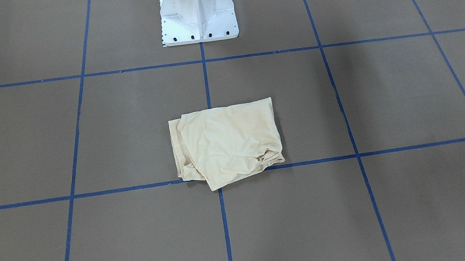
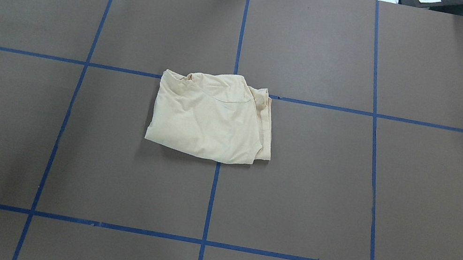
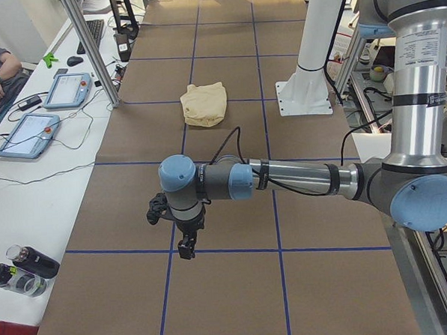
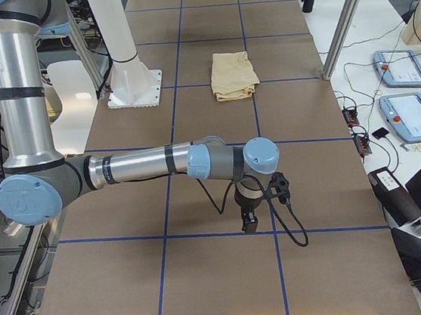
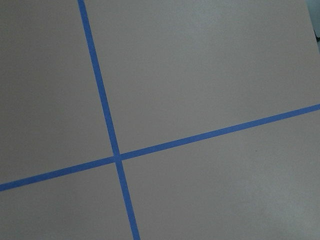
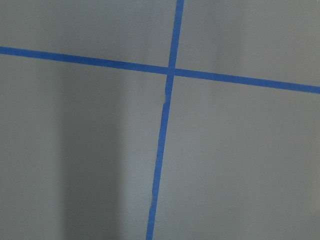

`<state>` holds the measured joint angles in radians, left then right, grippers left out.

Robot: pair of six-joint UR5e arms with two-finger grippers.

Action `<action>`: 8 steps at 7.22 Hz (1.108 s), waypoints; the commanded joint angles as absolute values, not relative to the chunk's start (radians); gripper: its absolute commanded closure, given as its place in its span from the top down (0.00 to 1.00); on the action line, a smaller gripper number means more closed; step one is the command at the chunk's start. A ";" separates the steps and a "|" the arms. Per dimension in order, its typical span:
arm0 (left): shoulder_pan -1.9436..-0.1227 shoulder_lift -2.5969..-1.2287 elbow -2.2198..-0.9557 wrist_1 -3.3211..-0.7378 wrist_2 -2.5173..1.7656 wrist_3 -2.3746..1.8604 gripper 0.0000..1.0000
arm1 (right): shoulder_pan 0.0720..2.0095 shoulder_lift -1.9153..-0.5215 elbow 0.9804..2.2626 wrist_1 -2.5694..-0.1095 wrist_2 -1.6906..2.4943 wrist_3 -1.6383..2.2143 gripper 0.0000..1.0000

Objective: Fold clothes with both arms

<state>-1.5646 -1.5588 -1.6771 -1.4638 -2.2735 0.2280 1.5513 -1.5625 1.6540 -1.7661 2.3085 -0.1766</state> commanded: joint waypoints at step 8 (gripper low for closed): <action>-1.563 -1.552 -1.605 -1.560 -2.335 0.179 1.00 | 1.551 -1.572 1.635 -1.700 2.353 -0.115 1.00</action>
